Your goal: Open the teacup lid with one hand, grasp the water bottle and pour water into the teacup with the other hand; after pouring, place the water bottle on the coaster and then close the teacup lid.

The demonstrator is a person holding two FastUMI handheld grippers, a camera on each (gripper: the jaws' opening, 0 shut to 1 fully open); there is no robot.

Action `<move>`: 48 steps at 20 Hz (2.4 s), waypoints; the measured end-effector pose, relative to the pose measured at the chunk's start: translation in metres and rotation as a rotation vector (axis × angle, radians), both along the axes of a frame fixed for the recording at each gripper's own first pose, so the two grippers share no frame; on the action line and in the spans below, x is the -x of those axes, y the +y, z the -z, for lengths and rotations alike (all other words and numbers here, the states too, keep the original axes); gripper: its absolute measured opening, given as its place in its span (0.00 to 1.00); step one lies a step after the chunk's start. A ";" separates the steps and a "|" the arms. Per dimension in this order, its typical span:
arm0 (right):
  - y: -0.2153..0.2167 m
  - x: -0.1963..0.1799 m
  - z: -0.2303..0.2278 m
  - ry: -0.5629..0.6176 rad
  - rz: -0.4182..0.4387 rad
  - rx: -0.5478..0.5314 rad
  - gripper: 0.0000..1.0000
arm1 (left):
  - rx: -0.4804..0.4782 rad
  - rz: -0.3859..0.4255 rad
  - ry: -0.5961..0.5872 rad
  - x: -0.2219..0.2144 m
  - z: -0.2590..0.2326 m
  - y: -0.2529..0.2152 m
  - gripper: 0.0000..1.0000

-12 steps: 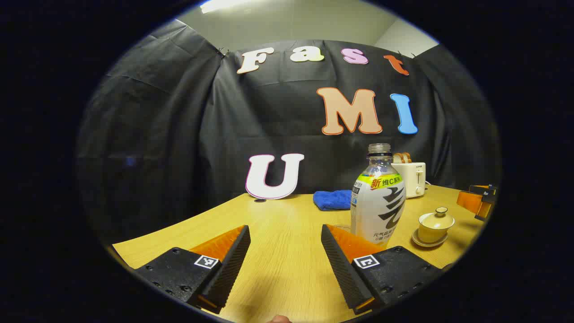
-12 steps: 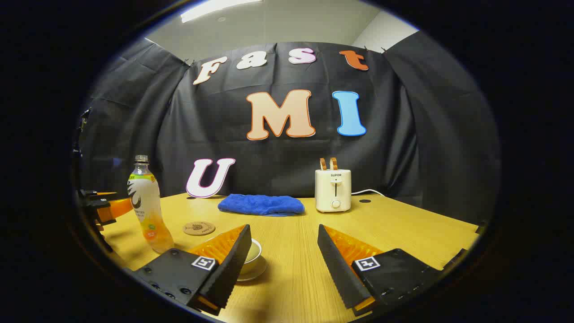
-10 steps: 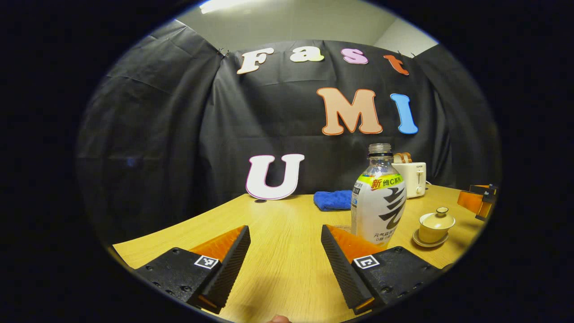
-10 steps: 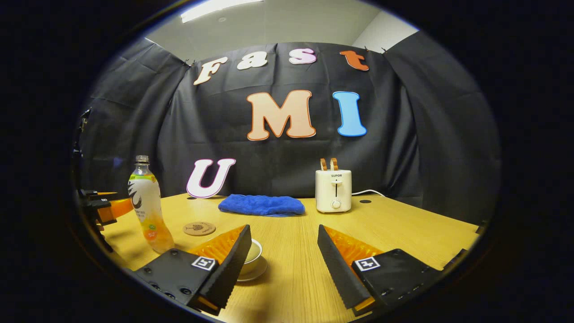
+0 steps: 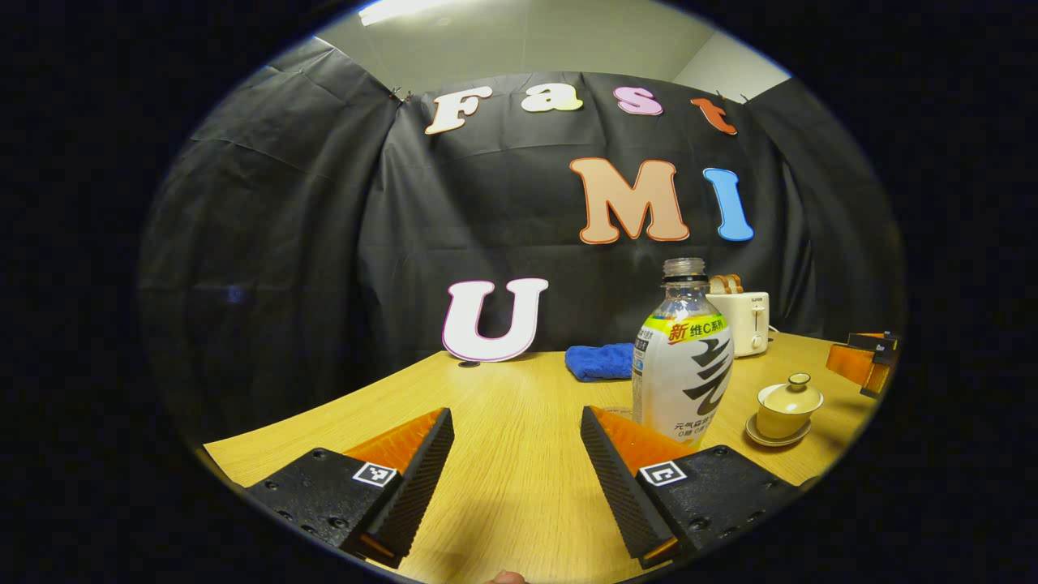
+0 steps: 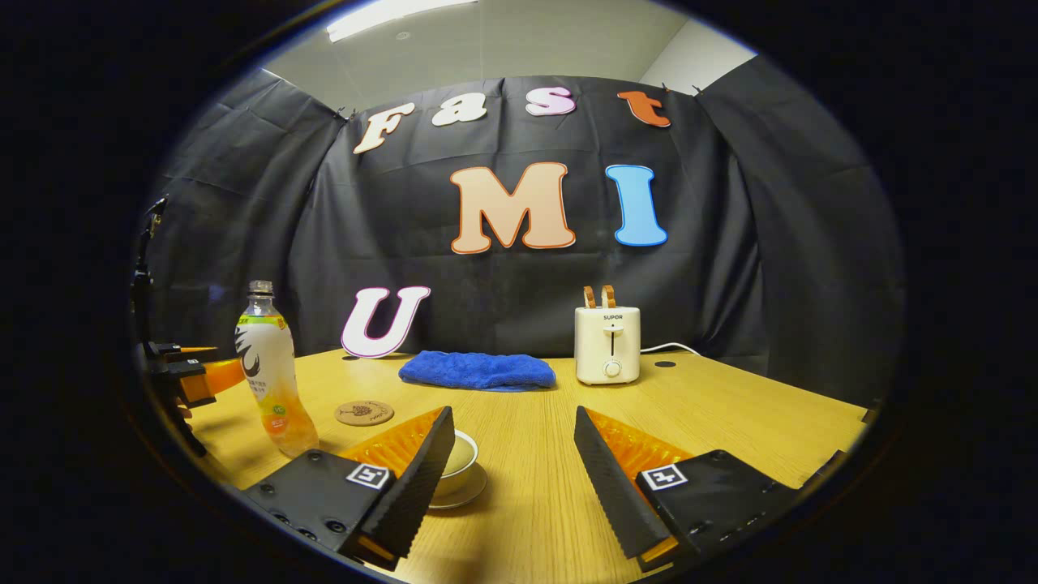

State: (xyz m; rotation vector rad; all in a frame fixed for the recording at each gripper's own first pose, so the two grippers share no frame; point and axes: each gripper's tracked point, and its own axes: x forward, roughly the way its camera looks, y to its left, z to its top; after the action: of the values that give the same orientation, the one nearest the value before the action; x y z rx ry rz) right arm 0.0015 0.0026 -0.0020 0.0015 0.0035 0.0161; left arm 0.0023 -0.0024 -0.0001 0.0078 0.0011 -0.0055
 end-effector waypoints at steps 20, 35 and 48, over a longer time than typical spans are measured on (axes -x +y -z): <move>0.003 -0.001 0.002 0.015 -0.014 -0.002 0.95 | 0.016 -0.013 -0.002 -0.003 0.002 0.001 0.92; 0.065 -0.018 -0.004 0.100 -0.210 0.110 0.94 | 0.018 -0.038 0.000 -0.003 0.002 0.005 0.92; 0.095 -0.027 0.033 0.231 -0.281 0.205 0.72 | 0.019 -0.025 -0.001 -0.003 0.003 0.002 0.93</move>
State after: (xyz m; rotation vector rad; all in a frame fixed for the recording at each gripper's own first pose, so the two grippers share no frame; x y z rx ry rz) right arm 0.0288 0.0978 -0.0351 -0.2021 0.2362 0.2968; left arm 0.0056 -0.0001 -0.0027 -0.0117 -0.0001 0.0197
